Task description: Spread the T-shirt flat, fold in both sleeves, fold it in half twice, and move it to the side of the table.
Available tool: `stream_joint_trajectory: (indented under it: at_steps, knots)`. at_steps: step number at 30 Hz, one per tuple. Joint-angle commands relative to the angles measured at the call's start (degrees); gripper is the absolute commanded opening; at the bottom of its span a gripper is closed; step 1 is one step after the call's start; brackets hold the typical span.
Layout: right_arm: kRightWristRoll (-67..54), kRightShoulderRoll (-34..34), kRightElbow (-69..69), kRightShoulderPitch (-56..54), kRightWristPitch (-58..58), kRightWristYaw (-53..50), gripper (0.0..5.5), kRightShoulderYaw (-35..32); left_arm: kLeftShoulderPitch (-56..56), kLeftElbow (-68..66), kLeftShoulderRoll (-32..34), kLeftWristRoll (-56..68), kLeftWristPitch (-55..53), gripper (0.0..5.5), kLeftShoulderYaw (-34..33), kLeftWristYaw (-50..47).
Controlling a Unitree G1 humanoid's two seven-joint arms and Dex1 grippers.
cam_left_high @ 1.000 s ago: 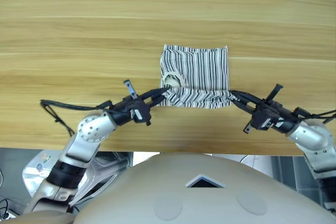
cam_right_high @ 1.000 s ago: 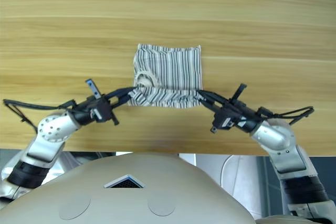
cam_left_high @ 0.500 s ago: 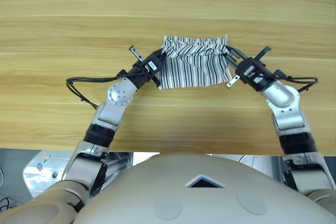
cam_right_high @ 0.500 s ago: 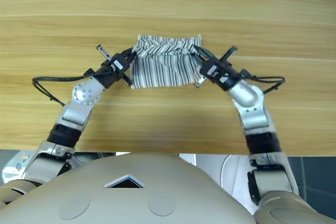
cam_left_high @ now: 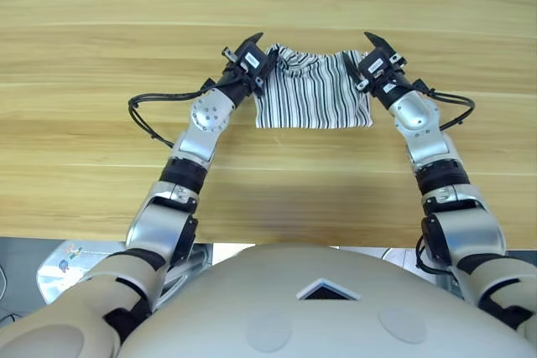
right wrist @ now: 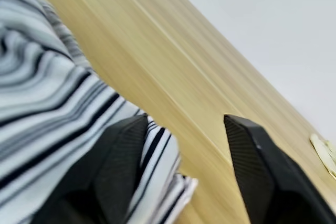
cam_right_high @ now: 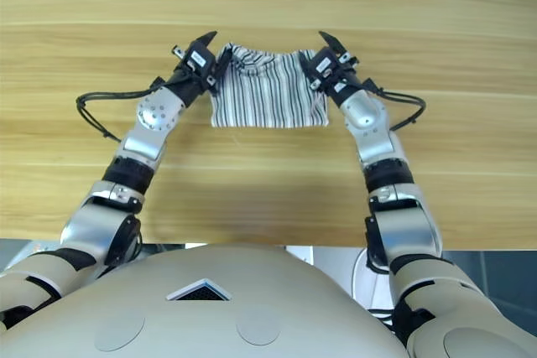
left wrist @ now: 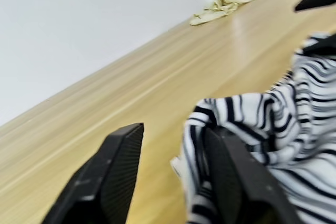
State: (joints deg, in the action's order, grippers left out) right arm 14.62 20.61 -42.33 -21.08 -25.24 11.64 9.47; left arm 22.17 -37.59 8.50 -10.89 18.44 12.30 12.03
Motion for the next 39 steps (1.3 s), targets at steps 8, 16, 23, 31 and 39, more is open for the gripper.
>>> stream_joint_trajectory:
  at_steps: [8, 16, 23, 31, 39]
  knots:
    - [-4.29, -2.15, 34.33, 11.31, 2.06, 6.06, 3.94, 4.41, -2.97, -2.87, 4.10, 5.38, -0.16, 3.89, -13.60, -12.48]
    - [-2.77, -8.05, 19.56, 2.58, 8.29, 8.14, 3.94, 8.88, -20.29, 23.58, -4.19, 16.76, -2.24, 5.09, -13.39, -7.46]
    - [-5.66, -10.39, -10.31, -7.13, 12.24, 4.89, 3.94, 3.13, -26.80, 31.90, -8.04, 21.93, -7.07, 5.09, -15.11, -8.45]
    - [-13.12, -1.61, -17.32, -9.92, 21.81, -6.73, 3.94, -11.53, -28.01, 37.56, -9.87, 23.92, -10.76, 5.09, -18.21, -10.23]
    - [-22.39, 16.73, -30.97, -14.37, 28.01, -22.55, 3.94, -29.52, -33.81, 42.45, -12.40, 24.98, -9.60, 5.09, -22.99, -13.61]
